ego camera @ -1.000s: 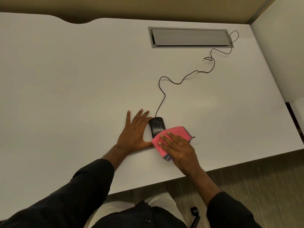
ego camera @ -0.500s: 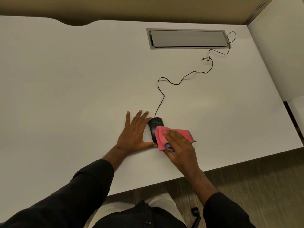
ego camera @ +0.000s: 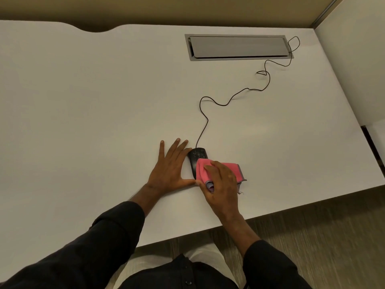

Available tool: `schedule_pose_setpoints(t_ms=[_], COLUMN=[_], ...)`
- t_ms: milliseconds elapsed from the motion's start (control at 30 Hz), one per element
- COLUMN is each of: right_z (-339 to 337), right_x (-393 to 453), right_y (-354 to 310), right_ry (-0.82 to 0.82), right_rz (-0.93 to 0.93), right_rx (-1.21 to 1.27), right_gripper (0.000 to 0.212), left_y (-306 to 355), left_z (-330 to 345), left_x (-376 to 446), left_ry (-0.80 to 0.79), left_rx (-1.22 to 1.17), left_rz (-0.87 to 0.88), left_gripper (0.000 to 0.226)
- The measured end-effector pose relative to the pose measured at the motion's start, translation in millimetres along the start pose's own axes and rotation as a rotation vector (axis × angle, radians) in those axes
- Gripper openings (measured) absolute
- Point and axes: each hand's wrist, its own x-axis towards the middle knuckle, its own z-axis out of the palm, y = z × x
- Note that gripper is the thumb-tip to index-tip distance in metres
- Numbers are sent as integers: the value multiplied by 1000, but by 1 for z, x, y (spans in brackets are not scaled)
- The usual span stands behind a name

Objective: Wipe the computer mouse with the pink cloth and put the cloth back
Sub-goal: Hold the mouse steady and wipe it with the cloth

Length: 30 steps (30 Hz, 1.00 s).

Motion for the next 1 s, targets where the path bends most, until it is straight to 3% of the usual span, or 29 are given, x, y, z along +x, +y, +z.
schedule_pose_setpoints(t_ms=[133,267,467,867,1000], right_z=[2,-4,-6,-24,-24], right_x=[-4,-6,11,-1,18], right_y=[13,27,18,28,10], right_ry=[49,31,88,-1,-36], right_rz=[-84,-136,-153,-240,-399], right_rx=[-52,-82,28,-132,-174], right_gripper=[74,52,42,51,51], left_y=[-1,-1,-1,-2,-3], left_z=[3,5,5,6,8], left_x=[0,0,0,0,-1], left_ry=[44,71,59,87,106], left_rx=[-15,-28,-20,-21,-28], left_rz=[7,17,6,20,23], left_gripper=[117,118,117,116,112])
